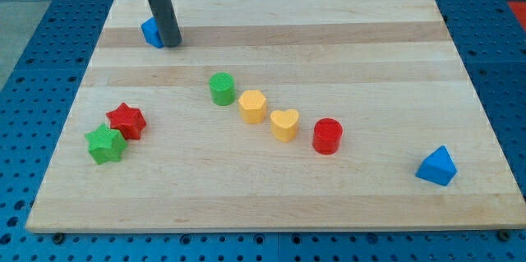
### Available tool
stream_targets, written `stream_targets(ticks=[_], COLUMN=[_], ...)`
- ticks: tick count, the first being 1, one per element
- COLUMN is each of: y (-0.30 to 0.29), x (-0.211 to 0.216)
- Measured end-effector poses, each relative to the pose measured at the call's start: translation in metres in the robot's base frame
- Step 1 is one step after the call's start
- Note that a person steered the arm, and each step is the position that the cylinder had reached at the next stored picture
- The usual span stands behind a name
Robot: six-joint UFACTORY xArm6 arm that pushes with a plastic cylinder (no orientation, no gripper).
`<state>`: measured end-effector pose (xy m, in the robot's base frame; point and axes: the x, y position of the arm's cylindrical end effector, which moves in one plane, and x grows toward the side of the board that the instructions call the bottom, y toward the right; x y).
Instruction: Move the red circle to the top center of the board
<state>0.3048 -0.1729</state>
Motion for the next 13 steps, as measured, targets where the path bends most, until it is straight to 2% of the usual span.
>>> stream_targets(ticks=[2, 4, 7, 8, 9, 10, 11, 12, 13], y=[-0.023, -0.019, 0.007, 0.039, 0.130, 0.172, 0.174, 0.176, 0.230], x=[-0.004, 0.002, 0.128, 0.192, 0.292, 0.313, 0.313, 0.282, 0.217])
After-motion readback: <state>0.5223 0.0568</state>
